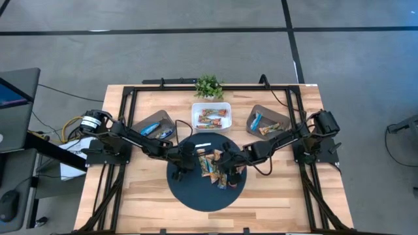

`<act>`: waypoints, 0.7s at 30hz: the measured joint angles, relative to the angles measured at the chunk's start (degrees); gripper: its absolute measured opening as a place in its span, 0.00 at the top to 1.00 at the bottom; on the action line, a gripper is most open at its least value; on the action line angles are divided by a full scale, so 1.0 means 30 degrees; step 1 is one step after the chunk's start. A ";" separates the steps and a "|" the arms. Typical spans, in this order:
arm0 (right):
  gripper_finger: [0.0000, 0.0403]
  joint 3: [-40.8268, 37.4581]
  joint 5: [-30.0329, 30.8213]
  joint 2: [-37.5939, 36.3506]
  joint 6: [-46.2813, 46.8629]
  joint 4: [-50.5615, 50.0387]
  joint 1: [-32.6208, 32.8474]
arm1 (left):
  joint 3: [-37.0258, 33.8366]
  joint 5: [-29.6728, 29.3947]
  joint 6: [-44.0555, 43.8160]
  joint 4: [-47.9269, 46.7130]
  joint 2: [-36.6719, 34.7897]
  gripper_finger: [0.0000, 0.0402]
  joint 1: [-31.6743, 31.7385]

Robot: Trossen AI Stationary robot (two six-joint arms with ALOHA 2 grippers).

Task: Pick and place Granola Bars by type
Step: Put the yellow granola bar into the right black bin

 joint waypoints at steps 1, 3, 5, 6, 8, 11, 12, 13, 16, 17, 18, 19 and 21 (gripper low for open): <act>0.65 0.0000 -0.0090 0.0000 0.0000 0.0000 0.0000 | 0.0000 -0.0007 0.0000 0.0007 0.0000 0.73 0.0000; 0.64 0.0000 -0.0874 0.0000 0.0000 0.0137 -0.0011 | 0.0000 0.0000 0.0000 0.0007 0.0005 0.73 0.0000; 0.63 0.0000 -0.2175 0.0000 0.0007 0.0742 -0.0036 | -0.0015 -0.0007 0.0000 0.0000 0.0007 0.73 0.0000; 0.62 0.0000 -0.2856 0.0000 0.0007 0.1081 -0.0035 | -0.0015 -0.0002 0.0000 0.0000 0.0010 0.73 0.0000; 0.59 0.0007 -0.3995 0.0000 0.0007 0.1568 -0.0027 | -0.0015 -0.0007 0.0007 -0.0001 0.0015 0.73 -0.0007; 0.55 0.0007 -0.4473 0.0000 0.0055 0.1652 -0.0036 | -0.0015 -0.0007 0.0007 -0.0015 0.0015 0.73 -0.0007; 0.54 0.0007 -0.4480 0.0000 0.0173 0.1568 -0.0043 | -0.0015 -0.0007 0.0007 -0.0020 0.0022 0.73 -0.0007; 0.53 0.0007 -0.4480 0.0000 0.0371 0.1546 -0.0049 | -0.0022 -0.0007 0.0007 -0.0026 0.0022 0.73 -0.0007; 0.50 0.0007 -0.4469 0.0007 0.0510 0.1498 -0.0051 | -0.0022 -0.0007 0.0010 -0.0029 0.0022 0.73 -0.0007; 0.49 0.0007 -0.4476 0.0007 0.0510 0.1455 -0.0044 | -0.0023 -0.0007 0.0032 -0.0021 0.0022 0.73 -0.0007; 0.49 0.0007 -0.4480 0.0007 0.0513 0.1450 -0.0044 | -0.0029 -0.0007 0.0106 -0.0006 0.0022 0.73 -0.0007; 0.48 0.0007 -0.4480 0.0007 0.0527 0.1426 -0.0044 | -0.0029 -0.0007 0.0159 0.0035 0.0022 0.73 -0.0007; 0.48 0.0007 -0.4487 0.0009 0.0739 0.1370 -0.0065 | -0.0036 -0.0007 0.0197 0.0124 0.0022 0.73 -0.0007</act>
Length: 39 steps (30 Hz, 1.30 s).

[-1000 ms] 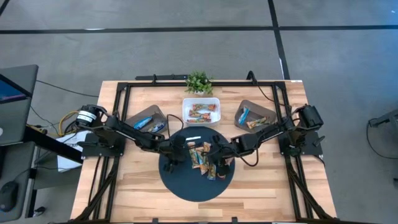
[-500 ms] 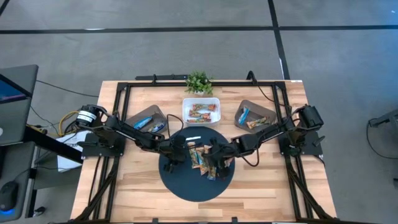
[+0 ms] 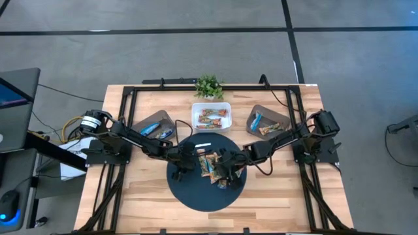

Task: Pick and place Granola Bars by type
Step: Put the yellow granola bar into the right black bin

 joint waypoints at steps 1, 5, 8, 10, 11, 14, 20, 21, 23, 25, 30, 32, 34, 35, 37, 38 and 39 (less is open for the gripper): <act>0.48 0.0000 0.0001 0.0006 0.0176 -0.0023 -0.0015 | 0.0000 0.0000 0.0013 0.0019 0.0007 0.73 0.0000; 0.49 0.0000 0.0029 0.0137 0.0281 0.0060 -0.0022 | 0.0000 0.0000 0.0133 0.0036 0.0007 0.73 0.0000; 0.51 -0.0015 0.0015 0.0767 0.0286 0.0073 -0.0170 | 0.0000 -0.0007 0.0138 0.0050 0.0007 0.73 0.0000; 0.52 0.0163 -0.0030 0.1466 0.0280 0.0367 -0.0391 | 0.0000 0.0007 0.0138 0.0050 0.0007 0.73 0.0000; 0.52 0.0197 -0.0030 0.1663 0.0232 0.0311 -0.0520 | 0.0000 -0.0003 0.0131 0.0059 0.0009 0.73 0.0000; 0.53 0.0547 -0.0015 0.1991 0.0168 -0.0015 -0.0799 | -0.0001 0.0006 0.0130 0.0044 0.0015 0.73 0.0000; 0.61 0.0744 0.0051 0.1966 0.0129 -0.0235 -0.1035 | 0.0000 0.0000 0.0138 0.0047 0.0015 0.73 0.0000; 0.63 0.0736 0.0047 0.1966 0.0121 -0.0271 -0.1027 | 0.0000 0.0000 0.0138 0.0043 0.0015 0.73 0.0000; 0.70 0.0736 0.0044 0.1966 0.0115 -0.0374 -0.1027 | 0.0000 0.0000 0.0138 0.0043 0.0015 0.73 0.0000; 0.79 0.0736 0.0044 0.1966 -0.0044 -0.0408 -0.1027 | 0.0000 0.0000 0.0138 0.0043 0.0015 0.73 0.0000; 0.98 0.0736 0.0044 0.1937 -0.0758 -0.0466 -0.0984 | 0.0000 0.0000 0.0138 0.0051 0.0015 0.73 0.0000; 0.97 0.0795 0.0169 0.1929 -0.0765 -0.0578 -0.0980 | 0.0000 0.0000 0.0138 0.0058 0.0015 0.73 0.0000; 0.97 0.1092 0.0837 0.1934 -0.0755 -0.1165 -0.0861 | 0.0000 0.0000 0.0138 0.0057 0.0015 0.73 0.0000; 0.98 0.1272 0.1315 0.1936 -0.0862 -0.1506 -0.0764 | 0.0000 0.0000 0.0138 0.0058 0.0015 0.73 0.0000; 0.99 0.1599 0.2497 0.1932 -0.1175 -0.2293 -0.0442 | 0.0000 0.0000 0.0138 0.0058 0.0015 0.73 0.0000; 0.99 0.1760 0.3240 0.1935 -0.1219 -0.2677 -0.0228 | 0.0000 0.0000 0.0138 0.0058 0.0015 0.73 0.0000; 0.99 0.1921 0.4051 0.1933 -0.1243 -0.3080 0.0013 | 0.0000 0.0000 0.0138 0.0058 0.0015 0.73 0.0000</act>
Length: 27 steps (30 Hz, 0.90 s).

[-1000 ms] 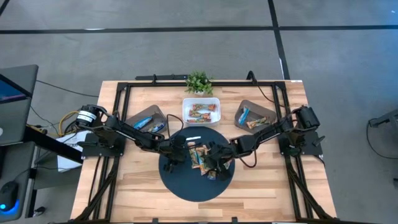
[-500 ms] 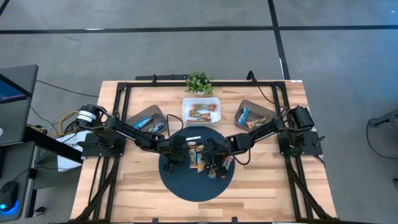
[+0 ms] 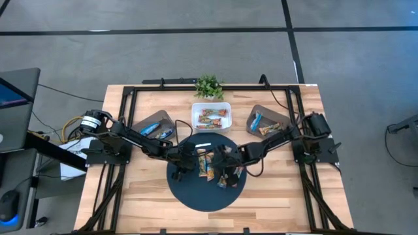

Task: Pick and place Granola Bars by type
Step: Put the yellow granola bar into the right black bin

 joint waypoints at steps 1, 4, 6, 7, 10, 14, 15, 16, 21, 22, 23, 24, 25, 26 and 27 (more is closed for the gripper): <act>0.99 0.0176 0.0824 -0.0032 -0.0026 -0.0494 0.0238 | 0.0000 0.0000 0.0000 0.0000 0.0000 0.73 0.0000; 1.00 0.0612 0.3138 -0.0270 0.0112 -0.1705 0.0966 | -0.0007 -0.0001 0.0000 0.0003 0.0000 0.73 0.0000; 1.00 0.0689 0.4566 -0.0648 0.0475 -0.2693 0.1482 | -0.0007 -0.0007 -0.0002 0.0026 0.0000 0.73 0.0000; 1.00 0.0673 0.5258 -0.0867 0.0709 -0.2963 0.1746 | -0.0007 -0.0006 0.0000 0.0029 0.0000 0.73 0.0000; 1.00 0.0703 0.7291 -0.1650 0.1845 -0.4289 0.2501 | -0.0015 -0.0015 0.0000 0.0073 0.0000 0.73 -0.0007; 1.00 0.0703 1.0459 -0.2751 0.4572 -0.6992 0.3453 | -0.0015 -0.0015 0.0007 0.0137 0.0007 0.73 0.0000; 1.00 0.0687 1.1233 -0.3049 0.5499 -0.7847 0.3665 | -0.0015 -0.0015 0.0012 0.0148 0.0007 0.73 0.0000; 1.00 0.0715 1.1979 -0.3276 0.6551 -0.8595 0.3817 | -0.0015 -0.0015 0.0015 0.0160 0.0015 0.73 -0.0004; 1.00 0.0687 1.4756 -0.4234 1.3246 -1.4114 0.3993 | -0.0015 -0.0021 0.0007 0.0237 0.0015 0.73 -0.0007; 1.00 0.0656 1.5279 -0.4372 1.4659 -1.5300 0.3952 | -0.0015 -0.0022 0.0013 0.0266 0.0015 0.73 0.0000; 1.00 0.0622 1.5783 -0.4440 1.6006 -1.6313 0.3845 | -0.0015 -0.0017 0.0015 0.0274 0.0019 0.73 0.0000; 1.00 0.0572 1.6183 -0.4440 1.7314 -1.7270 0.3725 | -0.0015 -0.0019 0.0015 0.0292 0.0022 0.73 -0.0004; 1.00 0.0453 1.6452 -0.4433 1.8550 -1.8201 0.3556 | -0.0015 -0.0029 0.0015 0.0326 0.0022 0.73 -0.0005; 1.00 0.0329 1.6605 -0.4433 1.9698 -1.9217 0.3392 | -0.0015 -0.0027 0.0015 0.0363 0.0022 0.73 0.0000; 1.00 0.0241 1.6713 -0.4426 2.0766 -2.0070 0.3167 | -0.0015 -0.0023 0.0023 0.0403 0.0029 0.73 0.0000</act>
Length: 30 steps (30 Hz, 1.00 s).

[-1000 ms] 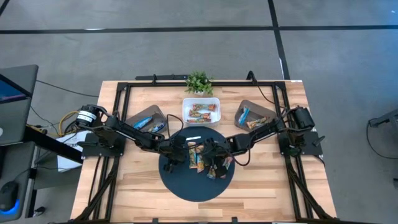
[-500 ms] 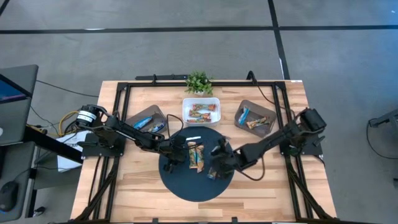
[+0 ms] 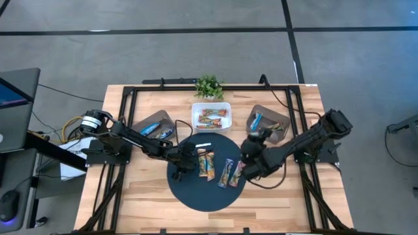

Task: Pick and place Granola Bars by type
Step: Put the yellow granola bar into the right black bin

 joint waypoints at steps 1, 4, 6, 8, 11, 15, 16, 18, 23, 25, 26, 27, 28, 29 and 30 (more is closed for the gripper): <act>1.00 -0.0126 0.0142 0.0000 0.0928 -0.0566 -0.0246 | 0.0000 -0.0007 0.0007 0.0049 0.0000 0.73 -0.0007; 1.00 -0.0876 0.0341 0.0000 0.2569 -0.1322 -0.1059 | -0.0005 -0.0011 0.0031 0.0179 0.0000 0.73 0.0000; 1.00 -0.1340 0.0509 -0.0016 0.3205 -0.1414 -0.1637 | -0.0003 -0.0007 0.0059 0.0257 0.0000 0.73 0.0000; 1.00 -0.1732 0.0657 -0.0087 0.3732 -0.1522 -0.2317 | -0.0007 -0.0014 0.0065 0.0289 0.0004 0.73 -0.0007; 1.00 -0.2174 0.0780 -0.0095 0.4356 -0.1500 -0.3431 | -0.0007 -0.0014 0.0065 0.0304 0.0000 0.73 -0.0003; 1.00 -0.2758 0.0701 -0.0102 0.5131 -0.1371 -0.4851 | -0.0007 -0.0014 0.0065 0.0344 0.0000 0.73 0.0000; 1.00 -0.2861 0.0598 -0.0102 0.5308 -0.1311 -0.5170 | -0.0007 -0.0014 0.0065 0.0348 0.0000 0.73 -0.0001; 1.00 -0.3031 0.0318 -0.0102 0.5667 -0.1184 -0.5728 | -0.0007 -0.0014 0.0065 0.0362 0.0000 0.73 0.0000; 0.99 -0.3627 -0.0245 -0.0102 0.6763 -0.0944 -0.6566 | -0.0005 -0.0021 0.0065 0.0393 0.0000 0.73 -0.0002; 0.96 -0.3896 -0.0291 -0.0102 0.6777 -0.0723 -0.6819 | -0.0007 -0.0014 0.0065 0.0399 0.0000 0.73 0.0000; 0.94 -0.4001 -0.0291 -0.0102 0.6775 -0.0736 -0.6918 | -0.0007 -0.0020 0.0065 0.0406 0.0000 0.73 0.0000; 0.91 -0.4074 -0.0291 -0.0102 0.6775 -0.0730 -0.7029 | -0.0006 -0.0021 0.0065 0.0406 0.0000 0.73 0.0000; 0.88 -0.4112 -0.0289 -0.0102 0.6777 -0.0718 -0.7138 | -0.0007 -0.0017 0.0065 0.0406 0.0000 0.73 0.0000; 0.85 -0.4131 -0.0291 -0.0102 0.6782 -0.0717 -0.7225 | -0.0007 -0.0014 0.0065 0.0406 0.0000 0.73 0.0000; 0.81 -0.4137 -0.0290 -0.0102 0.6782 -0.0711 -0.7299 | -0.0007 -0.0019 0.0065 0.0406 0.0000 0.73 0.0000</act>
